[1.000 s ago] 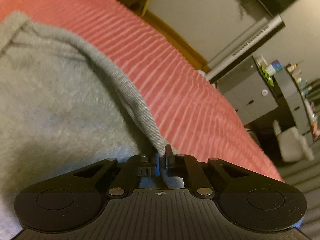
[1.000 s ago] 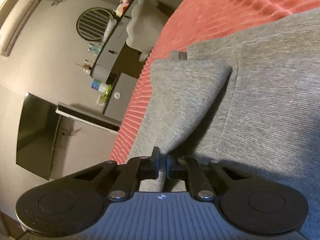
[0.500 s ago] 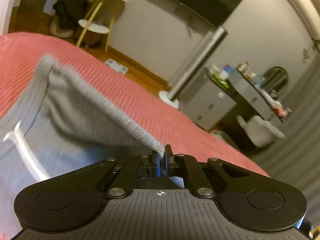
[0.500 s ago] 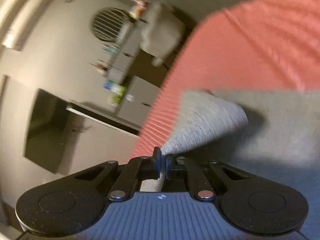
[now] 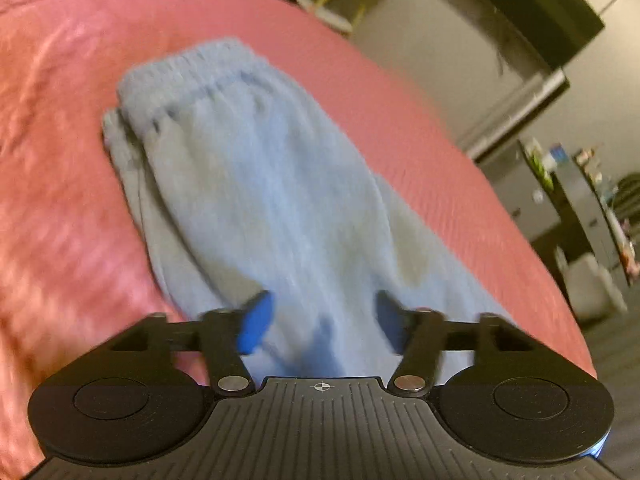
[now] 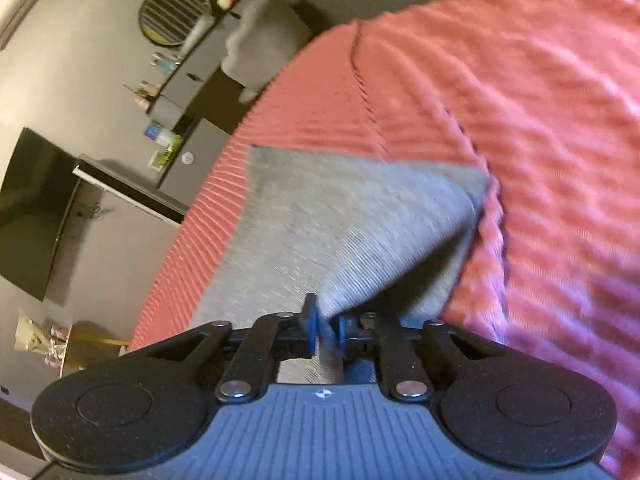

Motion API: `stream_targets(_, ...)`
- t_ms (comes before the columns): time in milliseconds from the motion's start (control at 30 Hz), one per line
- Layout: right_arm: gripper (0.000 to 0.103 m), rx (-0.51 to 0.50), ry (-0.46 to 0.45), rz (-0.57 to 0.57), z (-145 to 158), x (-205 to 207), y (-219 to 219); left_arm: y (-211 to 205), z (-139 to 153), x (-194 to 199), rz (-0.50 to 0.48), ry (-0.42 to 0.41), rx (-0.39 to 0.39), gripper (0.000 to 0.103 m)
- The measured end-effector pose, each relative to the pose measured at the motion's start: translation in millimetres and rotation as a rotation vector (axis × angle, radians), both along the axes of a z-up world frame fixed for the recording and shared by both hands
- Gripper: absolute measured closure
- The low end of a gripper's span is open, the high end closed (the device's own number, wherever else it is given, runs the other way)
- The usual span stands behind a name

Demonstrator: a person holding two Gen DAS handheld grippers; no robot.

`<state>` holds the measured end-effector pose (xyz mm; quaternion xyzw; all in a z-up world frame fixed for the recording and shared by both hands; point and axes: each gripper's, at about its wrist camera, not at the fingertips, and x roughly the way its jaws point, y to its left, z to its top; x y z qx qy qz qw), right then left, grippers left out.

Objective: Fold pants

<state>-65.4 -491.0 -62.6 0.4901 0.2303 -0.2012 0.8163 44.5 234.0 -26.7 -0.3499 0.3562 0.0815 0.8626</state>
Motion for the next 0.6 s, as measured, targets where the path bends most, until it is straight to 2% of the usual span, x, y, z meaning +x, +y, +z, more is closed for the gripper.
stream_targets(33, 0.071, 0.016, -0.005, -0.006, -4, 3, 0, 5, -1, 2, 0.023, 0.003, 0.008, 0.034)
stream_targets(67, 0.066, 0.029, -0.01, -0.009, -7, 7, 1, 10, -3, 8, 0.045, 0.012, 0.012, 0.033)
stream_targets(100, 0.062, 0.034, -0.019, -0.012, -9, 10, 2, 18, -6, 10, 0.057, 0.018, 0.002, 0.034)
stream_targets(167, 0.062, 0.035, -0.029, -0.014, -13, 13, 2, 31, -13, 16, 0.086, 0.022, -0.062, 0.034)
stream_targets(233, 0.068, 0.045, -0.026, -0.023, -14, 19, 2, 38, -11, 16, 0.135, 0.027, -0.117, 0.04)
stream_targets(267, 0.075, 0.05, -0.028, -0.022, -13, 22, 1, 40, -12, 11, 0.155, 0.009, -0.14, 0.041)
stream_targets(300, 0.094, 0.048, -0.026, -0.02, -12, 24, 0, 42, -10, 7, 0.178, -0.009, -0.15, 0.043)
stream_targets(333, 0.097, 0.038, -0.023, -0.021, -10, 23, -1, 42, -10, 4, 0.19, -0.015, -0.147, 0.045)
stream_targets(433, 0.097, 0.001, -0.047, -0.021, 0, 19, -1, 52, -8, -11, 0.217, -0.001, -0.115, 0.043)
stream_targets(533, 0.097, -0.03, -0.07, -0.017, 4, 12, 0, 64, -11, -16, 0.269, 0.032, -0.077, 0.031)
stream_targets(600, 0.097, -0.027, -0.066, -0.013, 2, 10, -1, 72, -14, -16, 0.284, 0.027, -0.091, 0.03)
